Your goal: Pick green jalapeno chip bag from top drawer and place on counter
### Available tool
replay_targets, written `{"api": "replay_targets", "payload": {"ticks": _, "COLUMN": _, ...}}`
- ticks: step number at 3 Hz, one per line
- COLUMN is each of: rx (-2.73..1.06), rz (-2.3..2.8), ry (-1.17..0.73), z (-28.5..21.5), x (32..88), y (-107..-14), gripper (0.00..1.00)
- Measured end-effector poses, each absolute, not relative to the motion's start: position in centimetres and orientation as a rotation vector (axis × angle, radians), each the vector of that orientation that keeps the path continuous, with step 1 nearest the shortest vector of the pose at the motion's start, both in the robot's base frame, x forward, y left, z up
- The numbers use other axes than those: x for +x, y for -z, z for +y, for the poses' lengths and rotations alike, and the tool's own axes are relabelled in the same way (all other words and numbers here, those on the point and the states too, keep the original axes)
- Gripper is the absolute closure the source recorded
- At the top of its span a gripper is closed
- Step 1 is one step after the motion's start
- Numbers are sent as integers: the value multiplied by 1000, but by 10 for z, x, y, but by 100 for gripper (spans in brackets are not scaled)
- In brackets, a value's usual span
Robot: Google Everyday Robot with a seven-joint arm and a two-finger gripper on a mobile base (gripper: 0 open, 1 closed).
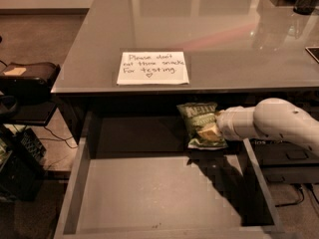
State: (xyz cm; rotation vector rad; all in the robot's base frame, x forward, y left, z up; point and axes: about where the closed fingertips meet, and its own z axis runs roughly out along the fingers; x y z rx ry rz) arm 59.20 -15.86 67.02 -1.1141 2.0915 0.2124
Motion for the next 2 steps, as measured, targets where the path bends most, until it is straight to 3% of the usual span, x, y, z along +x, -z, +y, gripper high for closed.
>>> {"api": "replay_targets", "payload": {"ticks": 1, "rx": -1125, "rz": 2080, "ry": -193, "z": -158, "x": 575, "y": -697, "gripper": 100}}
{"api": "replay_targets", "payload": {"ticks": 2, "rx": -1144, "rz": 2079, "ry": -185, "z": -163, "x": 556, "y": -722, "gripper": 100}}
